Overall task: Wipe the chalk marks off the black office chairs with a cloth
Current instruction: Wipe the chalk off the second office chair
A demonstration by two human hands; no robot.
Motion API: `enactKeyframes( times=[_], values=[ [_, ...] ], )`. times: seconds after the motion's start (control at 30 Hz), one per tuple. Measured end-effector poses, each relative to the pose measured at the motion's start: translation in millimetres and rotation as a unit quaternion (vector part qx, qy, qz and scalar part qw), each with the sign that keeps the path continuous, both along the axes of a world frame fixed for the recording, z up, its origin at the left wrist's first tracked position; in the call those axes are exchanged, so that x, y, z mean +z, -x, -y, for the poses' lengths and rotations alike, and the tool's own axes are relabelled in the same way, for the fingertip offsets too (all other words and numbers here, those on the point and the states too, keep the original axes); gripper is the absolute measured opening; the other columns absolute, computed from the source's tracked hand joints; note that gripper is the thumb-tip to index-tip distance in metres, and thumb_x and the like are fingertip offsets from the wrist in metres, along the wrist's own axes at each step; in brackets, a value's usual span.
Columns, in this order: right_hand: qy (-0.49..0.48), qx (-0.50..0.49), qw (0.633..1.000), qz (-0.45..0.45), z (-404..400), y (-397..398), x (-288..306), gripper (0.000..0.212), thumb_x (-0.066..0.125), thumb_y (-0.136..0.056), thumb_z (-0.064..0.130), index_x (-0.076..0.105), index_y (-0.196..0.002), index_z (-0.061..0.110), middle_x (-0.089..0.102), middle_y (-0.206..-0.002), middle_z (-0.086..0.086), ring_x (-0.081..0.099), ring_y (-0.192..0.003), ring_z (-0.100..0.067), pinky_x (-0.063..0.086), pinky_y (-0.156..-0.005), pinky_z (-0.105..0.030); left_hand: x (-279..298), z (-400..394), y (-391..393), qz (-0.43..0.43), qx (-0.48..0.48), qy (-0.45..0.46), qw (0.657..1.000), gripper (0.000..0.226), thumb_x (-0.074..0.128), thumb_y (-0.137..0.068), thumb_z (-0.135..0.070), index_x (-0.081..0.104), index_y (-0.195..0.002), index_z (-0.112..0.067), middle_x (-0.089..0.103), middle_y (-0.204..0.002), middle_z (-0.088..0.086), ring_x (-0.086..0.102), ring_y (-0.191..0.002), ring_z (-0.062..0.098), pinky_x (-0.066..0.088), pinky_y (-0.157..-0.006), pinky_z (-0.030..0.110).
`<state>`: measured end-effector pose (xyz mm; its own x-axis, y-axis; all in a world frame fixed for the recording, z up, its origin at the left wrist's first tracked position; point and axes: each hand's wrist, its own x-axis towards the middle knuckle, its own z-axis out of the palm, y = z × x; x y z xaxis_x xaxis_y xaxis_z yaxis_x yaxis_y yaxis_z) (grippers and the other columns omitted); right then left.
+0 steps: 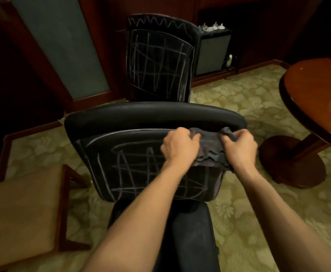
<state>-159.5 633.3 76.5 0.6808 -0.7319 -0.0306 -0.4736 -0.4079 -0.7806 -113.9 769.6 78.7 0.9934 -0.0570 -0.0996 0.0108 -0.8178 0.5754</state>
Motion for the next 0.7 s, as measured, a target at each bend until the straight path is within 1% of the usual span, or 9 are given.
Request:
enactKeyframes(
  times=[0.1, 0.2, 0.33, 0.43, 0.47, 0.53, 0.6, 0.63, 0.7],
  values=[
    [-0.017, -0.052, 0.999, 0.002, 31.2, 17.3, -1.3, 0.022, 0.068, -0.091, 0.031, 0.058, -0.094, 0.012, 0.061, -0.091, -0.004, 0.061, -0.097, -0.027, 0.045, -0.078, -0.036, -1.2, 41.1, 15.2, -0.006, -0.032, 0.031, 0.999, 0.034, 0.057, -0.096, -0.05, 0.071, -0.102, -0.02, 0.069, -0.109, 0.007, 0.063, -0.106, 0.032, 0.049, -0.086, 0.04],
    [-0.051, -0.066, 0.996, 0.0, 38.5, 16.8, -6.4, 0.018, 0.068, -0.091, 0.03, 0.061, -0.09, 0.013, 0.063, -0.087, -0.004, 0.064, -0.093, -0.026, 0.05, -0.078, -0.039, -1.9, 49.6, 14.9, -0.012, -0.027, 0.044, 0.999, 0.031, 0.057, -0.096, -0.048, 0.071, -0.101, -0.02, 0.069, -0.104, 0.004, 0.064, -0.103, 0.029, 0.048, -0.082, 0.038],
    [-0.109, -0.062, 0.992, -0.004, 16.5, 0.8, -9.2, 0.014, 0.068, -0.09, 0.026, 0.064, -0.086, 0.012, 0.066, -0.087, -0.005, 0.065, -0.092, -0.027, 0.051, -0.077, -0.038, -1.9, 25.9, -6.0, -0.054, 0.017, 0.083, 0.995, 0.032, 0.063, -0.092, -0.048, 0.069, -0.081, -0.019, 0.068, -0.091, 0.003, 0.064, -0.091, 0.026, 0.044, -0.071, 0.033],
    [-0.13, -0.051, 0.99, 0.009, -11.6, -15.7, -6.3, 0.02, 0.069, -0.089, 0.024, 0.06, -0.073, 0.016, 0.066, -0.081, -0.005, 0.066, -0.09, -0.028, 0.055, -0.084, -0.046, 0.9, -1.4, -23.3, -0.066, 0.068, 0.114, 0.989, 0.033, 0.065, -0.089, -0.047, 0.067, -0.073, -0.018, 0.07, -0.088, 0.006, 0.066, -0.088, 0.029, 0.049, -0.072, 0.034],
    [-0.135, -0.044, 0.99, 0.011, -21.8, -22.0, -4.4, 0.022, 0.069, -0.089, 0.024, 0.059, -0.071, 0.017, 0.066, -0.079, -0.005, 0.066, -0.09, -0.028, 0.055, -0.084, -0.045, 1.8, -11.7, -27.9, -0.07, 0.084, 0.122, 0.987, 0.036, 0.065, -0.089, -0.046, 0.065, -0.069, -0.016, 0.07, -0.086, 0.006, 0.066, -0.087, 0.029, 0.051, -0.074, 0.035],
    [-0.153, -0.032, 0.988, 0.016, -43.7, -34.7, 0.4, 0.025, 0.069, -0.089, 0.024, 0.058, -0.068, 0.017, 0.062, -0.073, -0.002, 0.065, -0.088, -0.026, 0.05, -0.075, -0.036, 5.4, -34.8, -34.3, -0.076, 0.115, 0.137, 0.981, 0.038, 0.066, -0.089, -0.043, 0.066, -0.065, -0.015, 0.07, -0.079, 0.004, 0.066, -0.084, 0.028, 0.052, -0.075, 0.034],
    [-0.172, -0.021, 0.985, 0.02, -67.2, -45.8, 4.5, 0.02, 0.069, -0.089, 0.026, 0.062, -0.074, 0.015, 0.063, -0.075, -0.002, 0.065, -0.088, -0.025, 0.047, -0.074, -0.032, 8.7, -59.9, -38.2, -0.082, 0.157, 0.16, 0.971, 0.034, 0.068, -0.089, -0.041, 0.069, -0.066, -0.016, 0.071, -0.078, 0.003, 0.067, -0.084, 0.027, 0.053, -0.076, 0.033],
    [-0.175, -0.011, 0.984, 0.02, -79.8, -51.0, 5.0, 0.016, 0.069, -0.089, 0.027, 0.066, -0.081, 0.014, 0.067, -0.082, -0.004, 0.066, -0.092, -0.025, 0.05, -0.078, -0.034, 9.0, -72.9, -39.8, -0.087, 0.179, 0.178, 0.964, 0.031, 0.069, -0.087, -0.04, 0.071, -0.067, -0.016, 0.072, -0.081, 0.004, 0.067, -0.087, 0.028, 0.054, -0.081, 0.035],
    [-0.172, 0.017, 0.985, 0.009, -107.1, -59.5, 4.5, 0.02, 0.067, -0.089, 0.032, 0.07, -0.098, 0.014, 0.07, -0.1, -0.01, 0.065, -0.102, -0.03, 0.051, -0.089, -0.037, 8.5, -99.8, -39.4, -0.092, 0.228, 0.201, 0.948, 0.024, 0.072, -0.085, -0.038, 0.071, -0.07, -0.019, 0.073, -0.087, 0.003, 0.067, -0.091, 0.028, 0.055, -0.09, 0.04]
  ],
)
